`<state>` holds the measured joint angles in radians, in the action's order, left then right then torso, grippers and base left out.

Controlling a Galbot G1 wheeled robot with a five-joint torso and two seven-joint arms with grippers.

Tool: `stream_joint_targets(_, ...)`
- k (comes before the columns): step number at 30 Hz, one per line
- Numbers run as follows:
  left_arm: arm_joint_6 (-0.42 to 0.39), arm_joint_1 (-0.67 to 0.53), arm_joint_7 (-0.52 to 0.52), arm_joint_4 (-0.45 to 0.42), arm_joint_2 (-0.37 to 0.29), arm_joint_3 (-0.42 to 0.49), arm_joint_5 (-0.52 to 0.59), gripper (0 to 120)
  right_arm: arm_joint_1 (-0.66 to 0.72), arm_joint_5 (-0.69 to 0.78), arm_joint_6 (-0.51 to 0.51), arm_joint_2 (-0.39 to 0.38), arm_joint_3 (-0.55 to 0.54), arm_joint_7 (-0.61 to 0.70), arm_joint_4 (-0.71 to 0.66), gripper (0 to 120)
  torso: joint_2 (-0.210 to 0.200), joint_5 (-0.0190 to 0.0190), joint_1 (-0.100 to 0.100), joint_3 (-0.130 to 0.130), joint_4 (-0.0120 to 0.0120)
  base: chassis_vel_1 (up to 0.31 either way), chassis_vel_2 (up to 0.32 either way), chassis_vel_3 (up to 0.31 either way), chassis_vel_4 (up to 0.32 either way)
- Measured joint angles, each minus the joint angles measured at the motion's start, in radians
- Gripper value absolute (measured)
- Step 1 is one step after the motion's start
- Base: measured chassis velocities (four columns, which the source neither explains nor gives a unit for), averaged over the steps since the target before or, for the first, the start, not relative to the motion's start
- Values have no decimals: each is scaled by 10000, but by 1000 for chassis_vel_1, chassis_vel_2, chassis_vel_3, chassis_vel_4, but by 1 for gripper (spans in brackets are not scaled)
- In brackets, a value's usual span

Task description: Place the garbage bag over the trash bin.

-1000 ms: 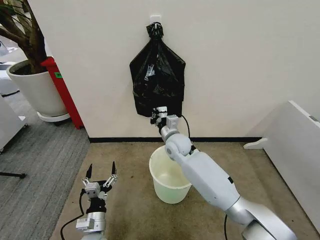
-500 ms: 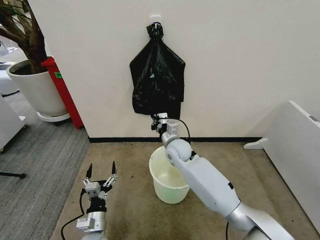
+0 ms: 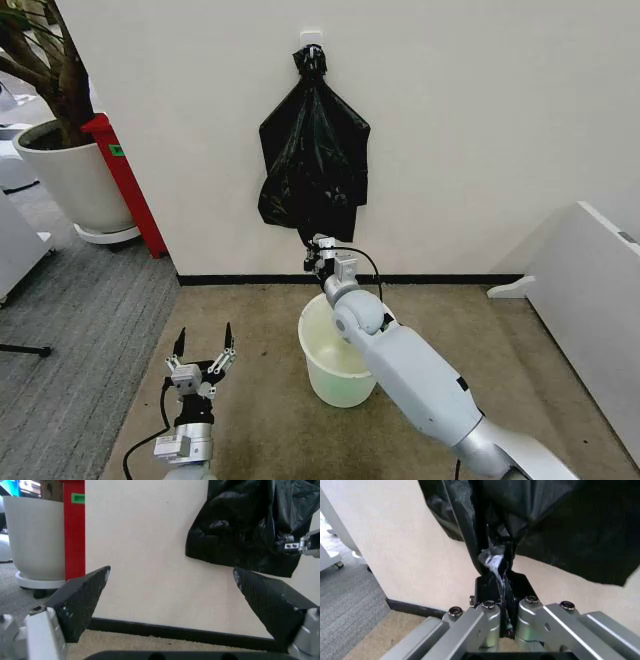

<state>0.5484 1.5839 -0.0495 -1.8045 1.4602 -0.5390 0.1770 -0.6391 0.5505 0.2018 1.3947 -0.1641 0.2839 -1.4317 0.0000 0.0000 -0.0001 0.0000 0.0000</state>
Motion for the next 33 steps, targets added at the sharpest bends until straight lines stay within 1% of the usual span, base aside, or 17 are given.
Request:
stream_joint_targets(24, 16, 70, -4, -40, -15, 18, -54, 97, -502, -212, -97, -100, 59, -81, -15, 0, 0, 0, 0, 0, 0, 0, 0, 0, 0)
stream_joint_targets(29, 16, 46, -5, -67, -81, 21, -56, 97, -657, -312, 317, -425, 107, 122, -746, 0, 0, 1, 0, 0, 1, 0, 0, 0, 0)
stream_joint_targets(30, 16, 18, -6, -47, -93, 22, -55, 97, -722, -385, 457, -553, 152, 203, -1041, 4, 0, 1, 0, 0, 0, 0, 0, 0, 0)
stream_joint_targets(31, 16, 18, -6, -47, -93, 22, -55, 97, -722, -385, 457, -553, 152, 203, -1041, 4, 0, 1, 0, 0, 0, 0, 0, 0, 0)
stream_joint_targets(33, 17, -16, -11, 11, -99, 28, -52, 97, -835, -547, 738, -764, 242, 360, -1511, 11, 0, 0, 0, 0, 1, 0, 0, 0, 0)
